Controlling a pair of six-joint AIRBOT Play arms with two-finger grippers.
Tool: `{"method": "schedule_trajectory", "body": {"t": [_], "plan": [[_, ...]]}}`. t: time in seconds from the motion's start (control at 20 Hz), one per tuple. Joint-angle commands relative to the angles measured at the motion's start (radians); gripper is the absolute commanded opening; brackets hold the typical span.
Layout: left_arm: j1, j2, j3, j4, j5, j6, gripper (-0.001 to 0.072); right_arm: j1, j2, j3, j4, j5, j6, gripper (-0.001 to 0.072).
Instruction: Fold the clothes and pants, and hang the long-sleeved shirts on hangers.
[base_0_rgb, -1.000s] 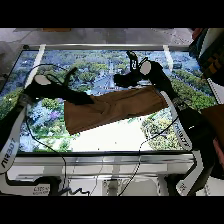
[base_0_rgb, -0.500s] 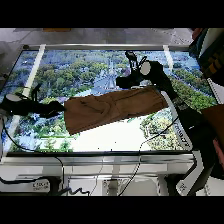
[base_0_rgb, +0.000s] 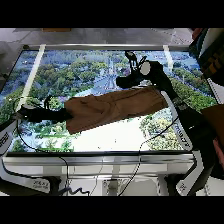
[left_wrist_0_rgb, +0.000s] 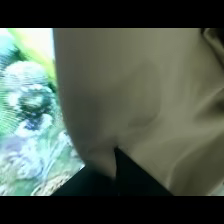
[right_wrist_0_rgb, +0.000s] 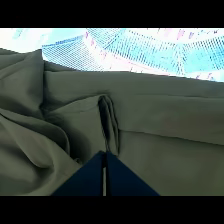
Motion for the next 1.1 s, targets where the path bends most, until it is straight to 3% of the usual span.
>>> {"method": "schedule_trajectory", "body": {"t": [0.0,0.1,0.35,0.65,0.75,1.05], "plan": [[-0.026,-0.005,0.01,-0.16,-0.001,0.093,0.0009,0.0,0.0,0.001,-0.001,0.0,-0.012,0.0031],[-0.027,0.049,0.037,-0.086,-0.03,0.069,0.0008,0.0,0.0,0.001,-0.012,0.001,-0.019,0.0032],[-0.028,0.315,0.152,0.235,-0.143,-0.113,0.0008,0.007,-0.011,0.001,-0.01,0.002,-0.019,0.0031],[-0.087,0.608,0.175,0.255,-0.162,-0.156,0.0007,0.09,-0.018,-0.077,0.05,-0.079,-0.018,0.0031],[-0.113,0.644,0.175,0.253,-0.158,-0.194,0.0008,0.139,-0.037,-0.086,0.081,-0.122,-0.012,0.0031],[-0.15,0.651,0.175,0.223,-0.132,-0.193,0.001,0.349,-0.179,-0.09,0.223,-0.269,0.125,0.003]]}}
